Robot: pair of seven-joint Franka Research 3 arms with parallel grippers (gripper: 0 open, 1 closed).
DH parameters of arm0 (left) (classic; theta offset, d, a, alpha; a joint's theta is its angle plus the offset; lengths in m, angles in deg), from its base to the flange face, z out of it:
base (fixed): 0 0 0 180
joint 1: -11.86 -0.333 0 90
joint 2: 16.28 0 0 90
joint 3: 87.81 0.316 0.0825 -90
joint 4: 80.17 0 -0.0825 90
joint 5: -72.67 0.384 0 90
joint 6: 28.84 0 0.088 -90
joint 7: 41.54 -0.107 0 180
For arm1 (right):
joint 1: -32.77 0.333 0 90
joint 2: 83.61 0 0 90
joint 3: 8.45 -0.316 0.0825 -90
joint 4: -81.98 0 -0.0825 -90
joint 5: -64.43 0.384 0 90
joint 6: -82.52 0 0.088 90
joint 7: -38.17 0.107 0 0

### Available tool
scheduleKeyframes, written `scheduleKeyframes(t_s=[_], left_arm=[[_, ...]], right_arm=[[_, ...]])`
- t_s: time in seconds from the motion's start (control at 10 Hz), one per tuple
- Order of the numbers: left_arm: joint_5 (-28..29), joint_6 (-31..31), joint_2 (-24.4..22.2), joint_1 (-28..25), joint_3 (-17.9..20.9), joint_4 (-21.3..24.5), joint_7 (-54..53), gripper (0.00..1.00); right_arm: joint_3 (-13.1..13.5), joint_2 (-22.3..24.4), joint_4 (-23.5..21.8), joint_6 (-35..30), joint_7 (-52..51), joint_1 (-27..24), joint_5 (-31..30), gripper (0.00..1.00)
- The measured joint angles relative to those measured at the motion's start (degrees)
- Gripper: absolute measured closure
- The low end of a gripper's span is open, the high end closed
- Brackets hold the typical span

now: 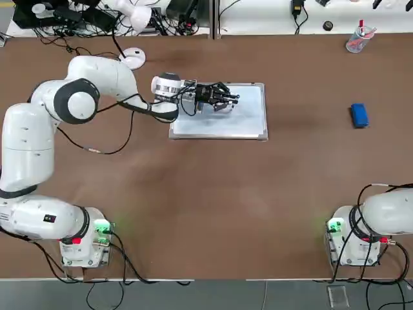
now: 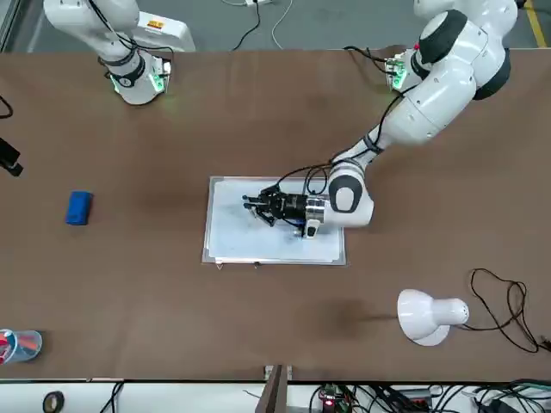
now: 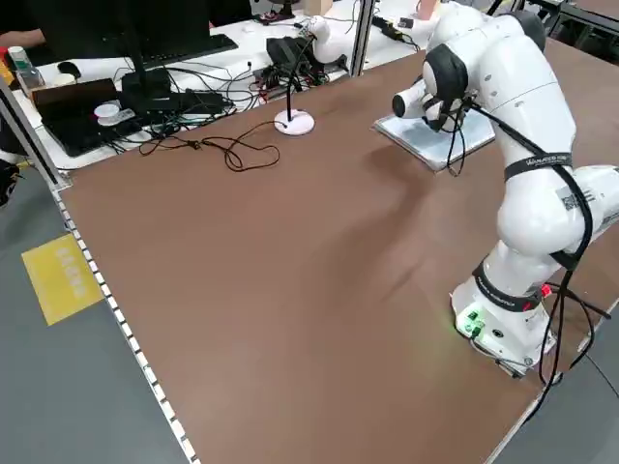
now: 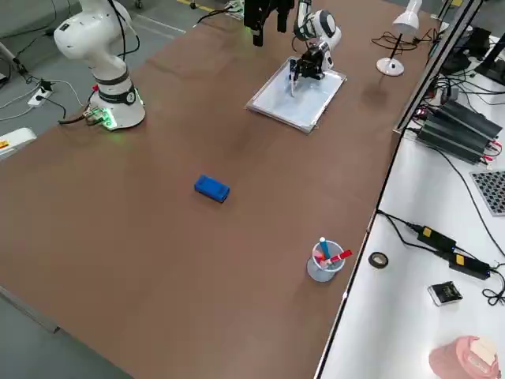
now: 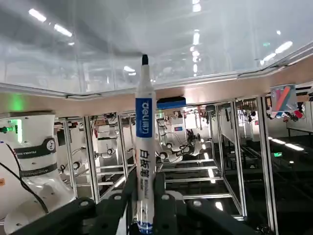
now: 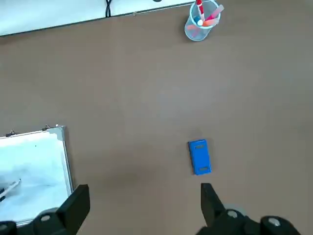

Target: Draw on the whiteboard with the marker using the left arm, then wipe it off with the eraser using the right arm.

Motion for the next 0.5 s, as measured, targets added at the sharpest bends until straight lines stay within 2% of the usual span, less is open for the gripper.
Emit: scheduleKeyframes(t_s=[0.5], left_arm=[[0.0,-0.3,0.0,0.2,0.9,-0.7,0.0,0.82]], right_arm=[[0.0,0.0,0.0,0.0,0.0,-0.1,0.0,0.00]])
